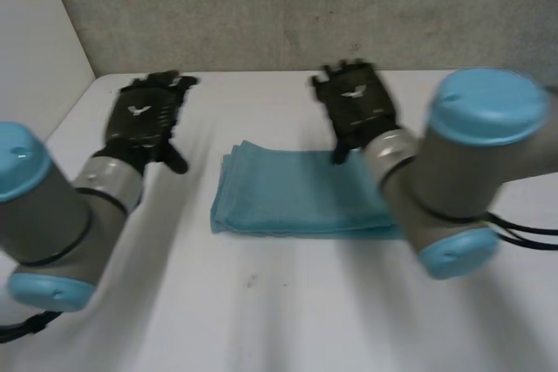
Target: Fold the laundry
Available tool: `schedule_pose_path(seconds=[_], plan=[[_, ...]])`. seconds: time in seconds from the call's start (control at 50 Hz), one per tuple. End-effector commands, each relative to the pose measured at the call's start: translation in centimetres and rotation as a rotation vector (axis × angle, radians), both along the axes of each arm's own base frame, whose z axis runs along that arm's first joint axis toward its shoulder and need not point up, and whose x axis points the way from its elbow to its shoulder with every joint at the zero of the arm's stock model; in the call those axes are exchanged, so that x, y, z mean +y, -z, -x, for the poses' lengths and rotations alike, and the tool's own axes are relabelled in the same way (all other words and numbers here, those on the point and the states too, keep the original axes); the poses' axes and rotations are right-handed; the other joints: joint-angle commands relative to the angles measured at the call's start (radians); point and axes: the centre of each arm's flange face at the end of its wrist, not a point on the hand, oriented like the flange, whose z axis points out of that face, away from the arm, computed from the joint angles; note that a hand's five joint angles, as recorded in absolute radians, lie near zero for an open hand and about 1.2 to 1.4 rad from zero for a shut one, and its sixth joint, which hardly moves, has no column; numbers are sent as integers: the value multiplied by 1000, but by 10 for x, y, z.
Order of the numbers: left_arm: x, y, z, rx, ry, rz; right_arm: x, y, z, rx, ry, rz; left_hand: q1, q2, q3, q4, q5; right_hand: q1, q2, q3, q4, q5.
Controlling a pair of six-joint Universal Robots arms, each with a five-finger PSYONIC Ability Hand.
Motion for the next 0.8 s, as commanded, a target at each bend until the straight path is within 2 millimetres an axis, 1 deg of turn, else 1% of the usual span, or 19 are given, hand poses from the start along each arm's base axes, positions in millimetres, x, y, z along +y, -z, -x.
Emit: schedule_pose_path(seconds=[0.02, 0.04, 0.06, 0.1, 0.18, 0.22, 0.24, 0.26, 0.28, 0.32, 0.38, 0.44, 0.46, 0.48, 0.5, 0.52, 0.54, 0.6, 0.8], plan=[[19, 17, 63, -12, 172, -19, -15, 24, 86, -35, 196, -227, -4, 10, 7, 7, -31, -34, -48, -42, -59, -73], [20, 25, 72, -21, 193, -33, -16, 35, 97, -26, 208, -268, -4, 10, 7, 7, -31, -34, -48, -42, -59, -73], [20, 25, 72, -21, 193, -33, -16, 35, 97, -26, 208, -268, -4, 10, 7, 7, -31, -34, -48, -42, -59, -73], [22, 41, 84, -44, 221, -60, -14, 57, 115, -13, 216, -349, -4, 10, 7, 7, -31, -34, -48, -42, -59, -73], [19, 54, 90, -68, 227, -80, -16, 71, 129, -20, 230, -382, -4, 10, 7, 7, -31, -18, -32, -26, -43, -57], [17, 60, 91, -81, 226, -82, -22, 82, 140, -36, 244, -386, -4, 10, 7, 7, -31, 227, 213, 219, 202, 188], [16, 63, 91, -94, 226, -83, -22, 82, 140, -36, 244, -386, -4, 10, 7, 7, -31, 228, 215, 221, 203, 190], [16, 65, 91, -107, 225, -81, -25, 90, 142, -35, 245, -390, -4, 10, 7, 7, -31, 371, 357, 363, 346, 332], [16, 65, 91, -107, 225, -81, -25, 90, 142, -35, 245, -390, -4, 10, 7, 7, -31, 372, 359, 364, 347, 334], [17, 65, 88, -126, 216, -75, -33, 103, 143, -37, 236, -415, -4, 10, 7, 7, -31, 662, 648, 654, 637, 623], [18, 62, 83, -130, 204, -79, -37, 111, 140, -24, 218, -427, -4, 10, 7, 7, -31, 771, 758, 764, 746, 733], [20, 58, 79, -130, 198, -80, -39, 110, 139, -29, 211, -430, -4, 10, 7, 7, -31, 763, 749, 755, 738, 724], [21, 53, 77, -127, 195, -75, -39, 109, 138, -32, 210, -434, -4, 10, 7, 7, -31, 690, 676, 682, 665, 652], [24, 50, 73, -126, 192, -76, -38, 108, 138, -37, 211, -444, -4, 10, 7, 7, -31, 529, 516, 522, 504, 491], [24, 50, 73, -126, 192, -76, -38, 108, 138, -37, 211, -444, -4, 10, 7, 7, -31, 528, 514, 520, 503, 489], [26, 48, 69, -127, 186, -76, -37, 106, 138, -39, 209, -450, -4, 10, 7, 7, -31, 397, 383, 389, 372, 359], [25, 46, 65, -126, 175, -76, -36, 103, 138, -45, 210, -448, -4, 10, 7, 7, -31, 378, 365, 370, 353, 340], [25, 43, 61, -121, 166, -74, -35, 95, 138, -89, 215, -447, -4, 10, 7, 7, -31, 372, 359, 364, 347, 334], [29, 36, 54, -115, 156, -70, -37, 94, 139, -183, 235, -492, -4, 10, 7, 7, -31, 433, 420, 426, 408, 395]])
